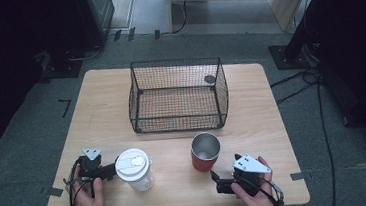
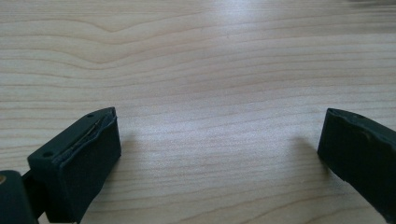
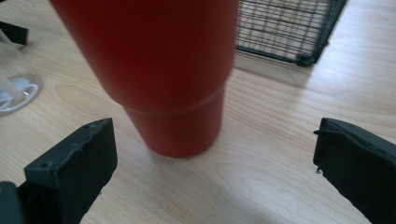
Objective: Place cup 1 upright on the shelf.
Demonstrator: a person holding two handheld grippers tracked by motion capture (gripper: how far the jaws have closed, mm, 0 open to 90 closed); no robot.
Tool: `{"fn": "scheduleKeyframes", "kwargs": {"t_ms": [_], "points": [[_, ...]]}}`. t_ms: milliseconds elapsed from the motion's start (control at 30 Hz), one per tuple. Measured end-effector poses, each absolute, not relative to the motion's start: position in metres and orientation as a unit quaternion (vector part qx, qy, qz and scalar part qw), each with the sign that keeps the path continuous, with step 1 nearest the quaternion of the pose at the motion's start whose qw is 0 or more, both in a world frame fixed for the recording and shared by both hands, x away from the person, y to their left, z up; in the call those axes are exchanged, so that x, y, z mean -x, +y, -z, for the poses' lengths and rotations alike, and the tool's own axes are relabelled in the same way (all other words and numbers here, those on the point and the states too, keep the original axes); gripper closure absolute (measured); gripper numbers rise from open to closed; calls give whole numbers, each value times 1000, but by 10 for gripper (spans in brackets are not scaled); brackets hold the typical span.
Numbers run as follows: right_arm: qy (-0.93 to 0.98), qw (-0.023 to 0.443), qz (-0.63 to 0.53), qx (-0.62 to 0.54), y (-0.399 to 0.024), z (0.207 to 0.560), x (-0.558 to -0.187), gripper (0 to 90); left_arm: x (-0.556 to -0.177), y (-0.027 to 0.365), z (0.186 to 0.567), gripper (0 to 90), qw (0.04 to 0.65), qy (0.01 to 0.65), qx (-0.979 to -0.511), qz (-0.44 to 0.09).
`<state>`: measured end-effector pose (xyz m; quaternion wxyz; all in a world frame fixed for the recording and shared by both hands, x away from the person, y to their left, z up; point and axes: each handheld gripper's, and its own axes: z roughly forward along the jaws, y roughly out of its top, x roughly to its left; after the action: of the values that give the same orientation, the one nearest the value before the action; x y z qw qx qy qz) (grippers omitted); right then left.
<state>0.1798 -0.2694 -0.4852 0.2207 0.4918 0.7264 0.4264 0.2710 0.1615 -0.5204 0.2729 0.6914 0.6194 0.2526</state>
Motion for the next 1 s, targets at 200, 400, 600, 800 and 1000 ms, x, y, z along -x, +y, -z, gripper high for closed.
{"fn": "scheduleKeyframes", "kwargs": {"t_ms": [200,400,600,800,1000], "points": [[728,222,-434,-482,-257,478,-183,0,-271,162,520,1,273,620,-691,-252],[725,228,-444,-475,-242,470,-190,1,-271,162,520,1,273,619,-691,-253],[725,231,-444,-472,-231,466,-197,1,-271,161,520,1,273,620,-691,-252],[716,233,-448,-482,-225,463,-203,0,-271,161,520,1,273,620,-691,-252],[716,246,-440,-484,-216,461,-210,0,-271,161,520,1,273,620,-691,-252]]}}
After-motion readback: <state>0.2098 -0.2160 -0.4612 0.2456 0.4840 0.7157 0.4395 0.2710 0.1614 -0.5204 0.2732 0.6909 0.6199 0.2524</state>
